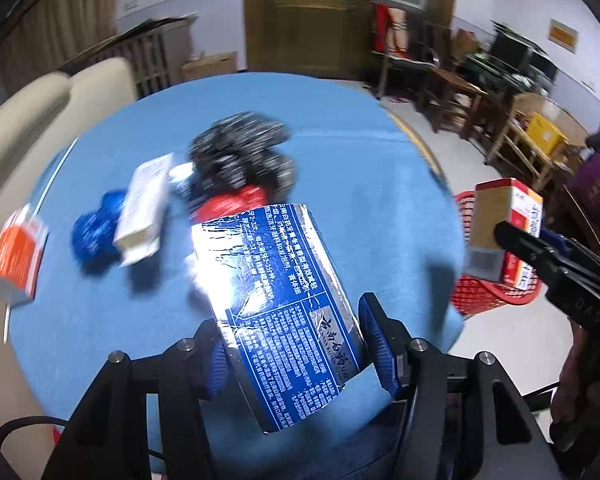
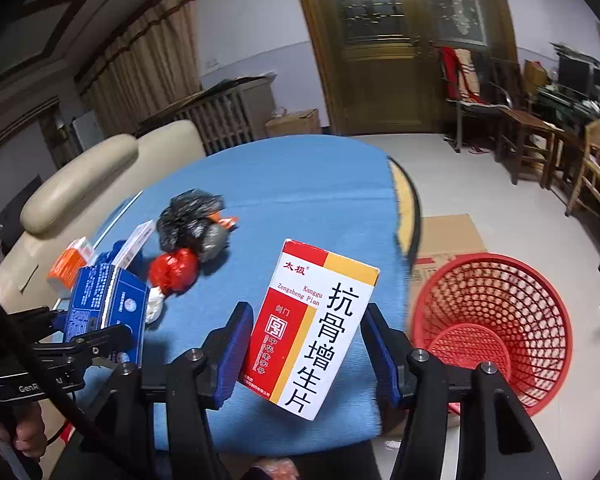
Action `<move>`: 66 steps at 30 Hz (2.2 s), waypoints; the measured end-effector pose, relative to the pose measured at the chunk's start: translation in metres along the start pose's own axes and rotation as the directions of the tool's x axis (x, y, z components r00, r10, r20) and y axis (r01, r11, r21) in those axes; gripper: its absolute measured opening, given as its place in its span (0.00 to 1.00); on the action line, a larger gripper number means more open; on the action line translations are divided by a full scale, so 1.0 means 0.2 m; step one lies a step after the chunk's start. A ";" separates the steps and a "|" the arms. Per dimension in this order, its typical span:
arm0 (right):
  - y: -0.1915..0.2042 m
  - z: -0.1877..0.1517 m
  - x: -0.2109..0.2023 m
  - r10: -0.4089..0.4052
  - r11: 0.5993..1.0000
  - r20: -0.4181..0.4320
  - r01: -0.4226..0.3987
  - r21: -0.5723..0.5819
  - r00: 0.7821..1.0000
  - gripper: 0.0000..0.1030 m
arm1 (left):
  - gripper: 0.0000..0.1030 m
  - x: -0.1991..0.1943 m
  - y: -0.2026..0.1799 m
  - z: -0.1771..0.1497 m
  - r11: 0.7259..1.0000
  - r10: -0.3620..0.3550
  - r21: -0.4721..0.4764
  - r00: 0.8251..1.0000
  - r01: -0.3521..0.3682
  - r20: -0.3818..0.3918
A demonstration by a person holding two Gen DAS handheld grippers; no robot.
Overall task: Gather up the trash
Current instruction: 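Carry the foil packet and medicine box over the red basket with both tools, then open both tools to drop the packet and box into the red basket, then move both tools back over the table toward the bags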
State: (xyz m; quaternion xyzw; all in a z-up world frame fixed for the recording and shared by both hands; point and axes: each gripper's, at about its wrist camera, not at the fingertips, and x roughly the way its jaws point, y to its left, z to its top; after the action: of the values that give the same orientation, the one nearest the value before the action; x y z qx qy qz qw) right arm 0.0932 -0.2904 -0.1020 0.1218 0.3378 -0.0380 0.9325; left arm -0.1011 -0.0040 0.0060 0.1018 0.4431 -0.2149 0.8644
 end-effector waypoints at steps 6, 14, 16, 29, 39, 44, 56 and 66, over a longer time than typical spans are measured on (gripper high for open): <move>-0.24 0.00 -0.05 -0.043 0.995 0.018 0.041 0.096 0.999 0.59 | 0.59 0.45 -0.32 0.34 0.990 -0.076 0.121 0.997 0.076 0.002; -0.70 -0.06 -0.15 -0.163 0.952 0.021 0.152 0.267 0.986 0.59 | 0.59 0.76 -0.66 0.56 0.950 -0.194 0.244 0.980 0.196 -0.035; -0.81 -0.08 -0.17 -0.184 0.938 0.013 0.171 0.303 0.983 0.59 | 0.59 0.82 -0.76 0.61 0.934 -0.216 0.279 0.975 0.223 -0.056; -1.15 -0.13 -0.15 -0.111 0.865 -0.028 0.111 0.489 0.993 0.73 | 0.66 1.18 -1.11 0.80 0.881 -0.270 0.354 0.948 0.314 -0.168; -1.06 -0.08 -0.11 -0.096 0.881 -0.025 0.097 0.463 0.995 0.73 | 0.66 1.10 -0.95 0.77 0.929 -0.133 0.340 0.989 0.146 -0.060; -0.87 -0.01 -0.10 -0.069 0.919 -0.015 0.070 0.387 0.997 0.73 | 0.69 0.93 -0.79 0.73 0.941 -0.004 0.338 0.998 -0.017 0.061; -0.28 0.13 -0.09 0.022 0.983 0.005 -0.023 0.183 1.000 0.73 | 0.71 0.66 -0.30 0.65 0.946 0.231 0.184 0.952 -0.268 0.201; 0.16 0.16 -0.05 0.080 0.997 -0.016 -0.079 0.024 0.997 0.73 | 0.71 0.57 0.03 0.57 0.943 0.306 0.065 0.927 -0.327 0.217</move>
State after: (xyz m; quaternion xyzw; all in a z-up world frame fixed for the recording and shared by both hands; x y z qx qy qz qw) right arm 0.1097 -0.2684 -0.0659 0.1465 0.3402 -0.0039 0.9288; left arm 0.0431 -0.0717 -0.0203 0.1923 0.3186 -0.1037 0.9224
